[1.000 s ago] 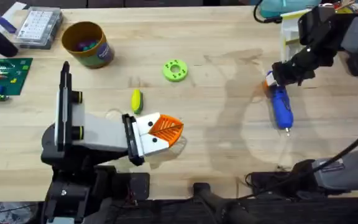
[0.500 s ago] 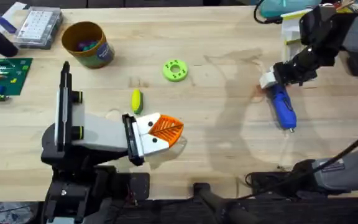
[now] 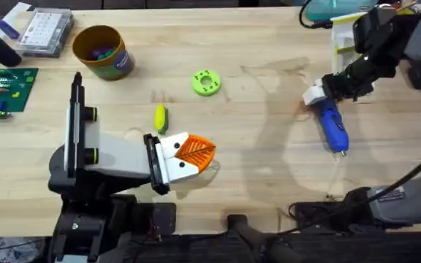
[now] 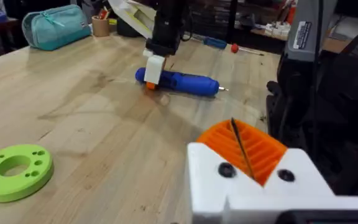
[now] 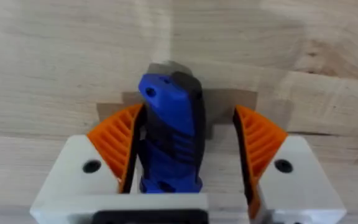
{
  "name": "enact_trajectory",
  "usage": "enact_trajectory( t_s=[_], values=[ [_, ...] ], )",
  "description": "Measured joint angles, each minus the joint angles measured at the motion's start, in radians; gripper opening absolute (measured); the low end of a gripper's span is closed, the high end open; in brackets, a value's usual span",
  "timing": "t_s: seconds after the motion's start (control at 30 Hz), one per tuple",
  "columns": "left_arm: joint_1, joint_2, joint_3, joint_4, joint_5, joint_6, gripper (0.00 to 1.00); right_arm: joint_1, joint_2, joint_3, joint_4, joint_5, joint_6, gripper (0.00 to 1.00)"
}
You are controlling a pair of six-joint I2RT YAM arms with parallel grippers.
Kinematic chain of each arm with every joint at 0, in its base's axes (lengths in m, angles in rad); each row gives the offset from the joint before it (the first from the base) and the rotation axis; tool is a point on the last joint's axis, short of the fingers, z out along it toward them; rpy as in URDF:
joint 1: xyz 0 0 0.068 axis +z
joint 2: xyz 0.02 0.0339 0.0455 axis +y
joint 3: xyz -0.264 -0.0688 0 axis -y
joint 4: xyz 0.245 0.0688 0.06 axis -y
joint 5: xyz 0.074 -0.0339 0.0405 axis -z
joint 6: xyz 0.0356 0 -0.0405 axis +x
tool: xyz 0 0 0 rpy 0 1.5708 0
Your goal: Pick up the gripper from the table and insert it into the empty holder that is missing its gripper. Then pick up a screw, insert it into the mounting hole, and use the screwdriver to tighten it. Finally, clean up the table by picking up the vegetable and placing it into the bucket.
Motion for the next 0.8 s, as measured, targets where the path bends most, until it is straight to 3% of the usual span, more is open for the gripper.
enact_trajectory(
  t_s=[0.8],
  values=[
    [0.000, 0.000, 0.000, 0.000, 0.000, 0.000, 0.004, 0.001, 0.000, 0.010, -0.063, -0.030, -0.077, 0.813]
  ],
)
